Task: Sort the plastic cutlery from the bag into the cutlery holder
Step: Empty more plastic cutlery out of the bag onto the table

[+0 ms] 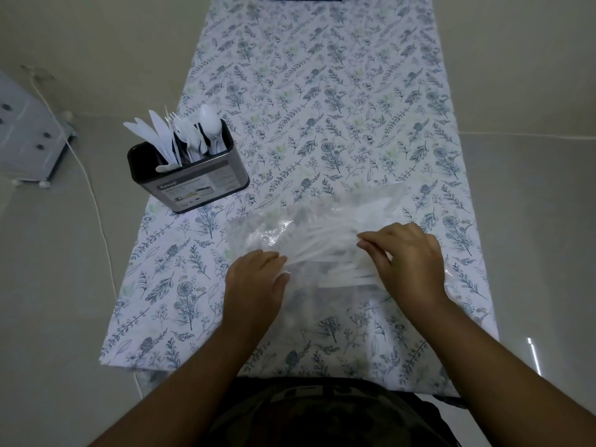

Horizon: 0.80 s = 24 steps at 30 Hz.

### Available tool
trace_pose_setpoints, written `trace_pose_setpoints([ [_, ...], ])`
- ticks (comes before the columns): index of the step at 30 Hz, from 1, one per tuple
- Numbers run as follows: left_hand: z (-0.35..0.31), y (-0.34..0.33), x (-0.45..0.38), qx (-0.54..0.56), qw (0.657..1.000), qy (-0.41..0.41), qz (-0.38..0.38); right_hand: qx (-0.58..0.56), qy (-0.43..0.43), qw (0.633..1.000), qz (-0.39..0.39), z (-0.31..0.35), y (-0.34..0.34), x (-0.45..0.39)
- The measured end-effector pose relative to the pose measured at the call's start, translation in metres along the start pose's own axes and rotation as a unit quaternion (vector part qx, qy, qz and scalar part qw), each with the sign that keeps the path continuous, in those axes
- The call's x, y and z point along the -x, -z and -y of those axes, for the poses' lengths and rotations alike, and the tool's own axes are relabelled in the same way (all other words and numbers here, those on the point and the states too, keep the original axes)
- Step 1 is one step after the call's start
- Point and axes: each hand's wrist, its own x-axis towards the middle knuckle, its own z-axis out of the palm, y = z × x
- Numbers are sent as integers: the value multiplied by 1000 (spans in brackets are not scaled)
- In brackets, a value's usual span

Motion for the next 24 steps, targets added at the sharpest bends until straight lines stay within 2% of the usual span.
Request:
trace_pose_setpoints([
  [9,11,-4,23,17,1000,7,8,9,52,998,-26,25,19,11],
  [16,15,5,24,55,998,10,-28,13,-18,999,41,16,11,23],
  [20,18,5,23,100,993,13,-62,11,-29,999,36,23,6,19],
  [24,20,6,21,130,988,18,-82,28,-15,997,74,33,-10,12],
])
